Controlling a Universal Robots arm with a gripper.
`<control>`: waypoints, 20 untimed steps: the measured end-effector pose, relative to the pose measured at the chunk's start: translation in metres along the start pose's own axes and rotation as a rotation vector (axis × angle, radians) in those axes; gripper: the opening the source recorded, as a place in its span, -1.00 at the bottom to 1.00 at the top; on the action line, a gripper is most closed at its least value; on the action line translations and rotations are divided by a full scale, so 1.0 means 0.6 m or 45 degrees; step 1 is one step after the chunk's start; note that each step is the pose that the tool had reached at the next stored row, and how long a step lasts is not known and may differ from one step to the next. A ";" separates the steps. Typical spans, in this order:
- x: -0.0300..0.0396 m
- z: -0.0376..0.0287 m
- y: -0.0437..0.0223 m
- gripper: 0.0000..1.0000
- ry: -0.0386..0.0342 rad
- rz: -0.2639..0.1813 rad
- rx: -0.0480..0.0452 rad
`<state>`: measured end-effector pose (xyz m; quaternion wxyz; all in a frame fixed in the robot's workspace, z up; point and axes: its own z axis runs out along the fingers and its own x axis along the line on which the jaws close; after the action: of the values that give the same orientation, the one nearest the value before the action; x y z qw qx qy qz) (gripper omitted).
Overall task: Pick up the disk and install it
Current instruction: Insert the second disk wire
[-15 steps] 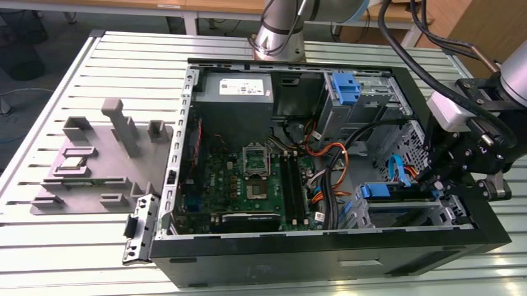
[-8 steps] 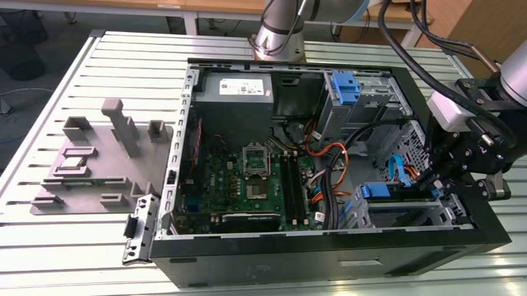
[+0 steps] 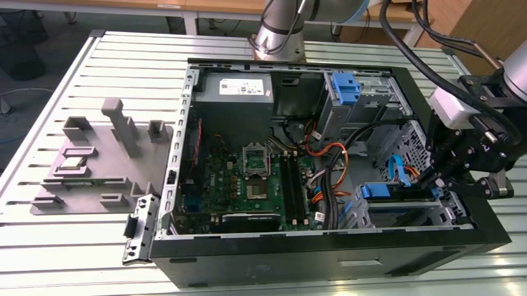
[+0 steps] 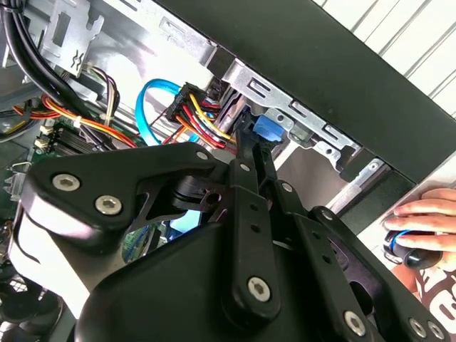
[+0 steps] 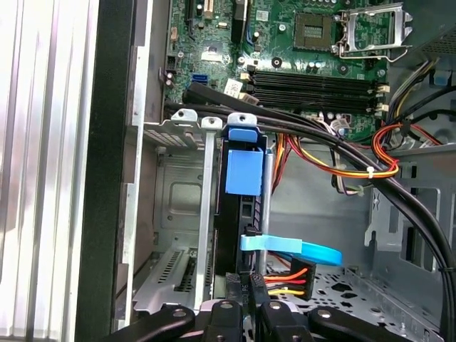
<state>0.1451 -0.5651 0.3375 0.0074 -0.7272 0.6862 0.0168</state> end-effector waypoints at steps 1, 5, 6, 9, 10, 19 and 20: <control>0.000 0.000 0.000 -0.66 -0.0002 0.000 0.000; 0.000 -0.001 0.000 -0.66 0.0002 0.000 0.000; 0.000 -0.001 0.000 -0.66 0.0002 0.000 0.000; -0.003 -0.001 0.000 -0.66 0.0003 0.000 0.000; -0.005 -0.001 0.000 -0.66 0.0002 0.000 0.000; -0.009 0.000 0.006 -0.66 0.0001 0.002 0.000; -0.010 0.000 0.008 -0.66 0.0000 0.002 0.000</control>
<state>0.1400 -0.5597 0.3376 0.0075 -0.7267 0.6868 0.0167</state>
